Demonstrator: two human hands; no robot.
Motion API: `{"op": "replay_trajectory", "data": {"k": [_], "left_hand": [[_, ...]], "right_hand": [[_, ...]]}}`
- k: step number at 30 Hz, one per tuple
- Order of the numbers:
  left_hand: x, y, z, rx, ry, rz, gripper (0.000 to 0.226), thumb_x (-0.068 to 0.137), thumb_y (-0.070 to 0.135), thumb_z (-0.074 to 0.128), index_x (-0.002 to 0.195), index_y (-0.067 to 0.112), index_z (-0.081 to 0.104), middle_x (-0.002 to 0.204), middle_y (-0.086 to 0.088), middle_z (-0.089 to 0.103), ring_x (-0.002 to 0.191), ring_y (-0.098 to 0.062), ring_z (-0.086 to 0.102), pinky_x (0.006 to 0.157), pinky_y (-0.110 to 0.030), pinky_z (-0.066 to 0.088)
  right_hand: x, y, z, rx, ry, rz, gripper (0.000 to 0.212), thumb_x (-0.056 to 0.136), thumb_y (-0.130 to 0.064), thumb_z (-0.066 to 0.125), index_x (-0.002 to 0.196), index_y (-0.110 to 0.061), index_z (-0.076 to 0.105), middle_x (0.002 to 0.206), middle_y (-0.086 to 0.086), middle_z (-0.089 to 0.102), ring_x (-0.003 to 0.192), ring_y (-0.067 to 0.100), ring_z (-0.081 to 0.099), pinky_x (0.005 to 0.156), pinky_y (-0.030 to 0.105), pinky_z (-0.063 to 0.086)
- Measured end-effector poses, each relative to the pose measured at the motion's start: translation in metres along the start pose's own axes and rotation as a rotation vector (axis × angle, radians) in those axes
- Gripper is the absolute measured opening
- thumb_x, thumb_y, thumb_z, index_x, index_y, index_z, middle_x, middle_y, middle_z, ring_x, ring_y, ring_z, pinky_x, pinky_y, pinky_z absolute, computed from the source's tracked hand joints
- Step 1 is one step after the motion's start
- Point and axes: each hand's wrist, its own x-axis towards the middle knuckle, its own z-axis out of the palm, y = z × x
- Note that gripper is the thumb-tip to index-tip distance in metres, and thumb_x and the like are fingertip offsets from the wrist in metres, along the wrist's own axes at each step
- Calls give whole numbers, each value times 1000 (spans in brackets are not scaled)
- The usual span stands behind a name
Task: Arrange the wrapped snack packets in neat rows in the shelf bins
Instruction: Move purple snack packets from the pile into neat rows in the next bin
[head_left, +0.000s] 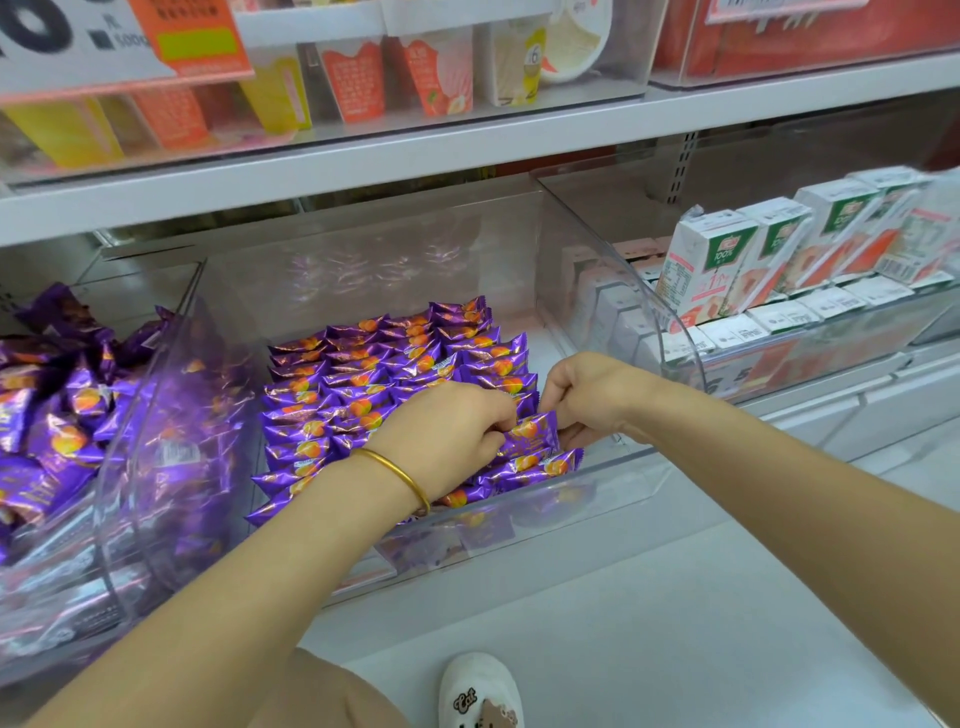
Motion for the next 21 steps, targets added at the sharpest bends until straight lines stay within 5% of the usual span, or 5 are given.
{"op": "replay_trajectory", "data": {"k": [4,9,14,19,21], "left_hand": [[0,2,0,39,-5,20,24,91,20,51,114,23,58,103,-2,65,100,-25,57,82,-35,46],[-2,1,0,114,2,92,26,94,28,49,119,32,57,113,5,63,110,-18,52,91,-31,39],[0,3,1,143,-62,97,30,95,32,48,123,35,59,96,4,40,106,-19,42,87,-31,38],[-5,-5,-3,38,14,52,21,89,22,58,109,26,64,94,7,61,101,-17,48,89,-33,39],[-6,-8,-2,48,-23,56,16,88,22,60,101,25,68,93,8,58,101,-16,47,90,-32,39]], "right_hand": [[1,-2,0,30,11,20,27,94,1,44,70,-9,51,61,12,58,50,15,58,51,22,53],[2,-4,1,110,-19,42,26,94,-25,55,77,-6,52,71,15,62,64,24,61,77,35,56],[-2,-2,-1,92,-91,15,22,81,-9,72,70,-8,53,67,9,58,62,18,57,85,37,53],[-4,-1,2,95,-61,13,36,80,1,70,101,-12,44,72,7,57,57,14,57,56,21,52],[-2,-3,4,74,-79,-16,34,81,3,69,102,-9,46,70,5,55,57,14,56,55,20,51]]}}
